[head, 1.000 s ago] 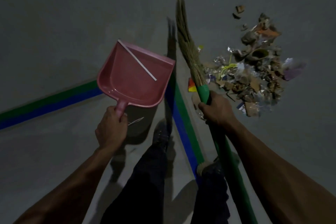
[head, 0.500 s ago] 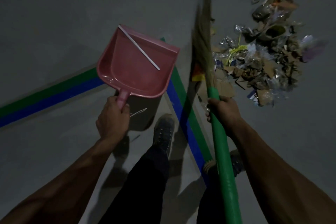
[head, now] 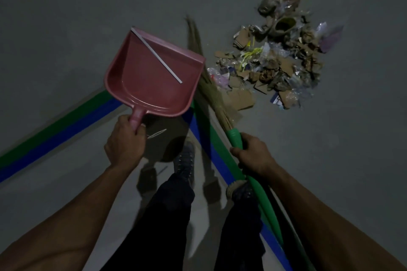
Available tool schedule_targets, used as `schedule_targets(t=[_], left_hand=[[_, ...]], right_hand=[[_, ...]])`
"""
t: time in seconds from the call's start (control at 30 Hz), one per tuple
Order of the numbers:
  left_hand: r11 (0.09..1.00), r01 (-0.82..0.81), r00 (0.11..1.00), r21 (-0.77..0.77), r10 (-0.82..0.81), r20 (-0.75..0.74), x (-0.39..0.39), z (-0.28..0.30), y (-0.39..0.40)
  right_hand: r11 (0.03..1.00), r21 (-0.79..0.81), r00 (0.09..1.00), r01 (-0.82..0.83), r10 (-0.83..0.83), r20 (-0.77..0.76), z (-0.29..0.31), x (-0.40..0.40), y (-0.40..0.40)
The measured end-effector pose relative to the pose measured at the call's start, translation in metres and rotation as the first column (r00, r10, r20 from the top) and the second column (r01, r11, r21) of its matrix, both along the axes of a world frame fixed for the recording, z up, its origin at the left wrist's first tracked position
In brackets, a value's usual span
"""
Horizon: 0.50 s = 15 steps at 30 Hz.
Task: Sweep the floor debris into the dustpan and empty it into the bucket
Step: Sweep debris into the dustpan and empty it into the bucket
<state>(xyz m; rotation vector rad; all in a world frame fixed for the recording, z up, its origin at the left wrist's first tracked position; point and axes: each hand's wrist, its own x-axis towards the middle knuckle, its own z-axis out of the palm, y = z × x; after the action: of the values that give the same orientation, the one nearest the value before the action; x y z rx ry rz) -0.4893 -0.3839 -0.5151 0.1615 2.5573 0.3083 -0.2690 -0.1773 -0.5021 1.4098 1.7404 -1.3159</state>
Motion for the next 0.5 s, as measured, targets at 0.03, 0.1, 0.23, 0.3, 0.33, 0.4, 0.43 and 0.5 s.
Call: schedule_targets(t=[0.03, 0.1, 0.23, 0.3, 0.33, 0.4, 0.43, 0.5], left_hand=[[1.0, 0.008, 1.0, 0.007, -0.008, -0.003, 0.001, -0.002, 0.002], [1.0, 0.024, 1.0, 0.009, -0.024, -0.008, 0.004, -0.005, 0.006], [0.998, 0.062, 0.998, -0.003, -0.062, -0.024, 0.009, -0.009, 0.01], [0.996, 0.084, 0.996, -0.007, -0.084, -0.028, 0.012, -0.009, 0.01], [0.996, 0.093, 0.995, -0.014, -0.093, -0.032, 0.013, -0.008, 0.01], [0.994, 0.103, 0.994, -0.026, -0.104, -0.041, 0.015, -0.005, 0.008], [0.994, 0.103, 0.994, -0.033, -0.104, -0.042, 0.016, -0.003, 0.007], [0.994, 0.099, 0.994, -0.052, -0.101, -0.043, 0.018, 0.001, 0.003]], right_hand=[[0.999, 0.012, 0.999, -0.03, 0.03, 0.03, -0.006, 0.004, 0.005], [0.999, 0.023, 0.996, 0.027, -0.029, 0.082, -0.018, 0.014, 0.022], [0.983, 0.109, 0.98, 0.148, -0.16, 0.115, -0.025, 0.026, 0.064], [0.982, 0.171, 0.988, 0.085, -0.105, 0.11, -0.02, 0.031, 0.076], [0.979, 0.2, 0.994, 0.035, -0.055, 0.098, -0.015, 0.033, 0.077], [0.969, 0.24, 0.997, -0.051, 0.036, 0.067, -0.002, 0.036, 0.068], [0.966, 0.246, 0.997, -0.077, 0.067, 0.049, 0.004, 0.038, 0.059], [0.963, 0.24, 0.992, -0.126, 0.124, 0.022, 0.016, 0.044, 0.033]])
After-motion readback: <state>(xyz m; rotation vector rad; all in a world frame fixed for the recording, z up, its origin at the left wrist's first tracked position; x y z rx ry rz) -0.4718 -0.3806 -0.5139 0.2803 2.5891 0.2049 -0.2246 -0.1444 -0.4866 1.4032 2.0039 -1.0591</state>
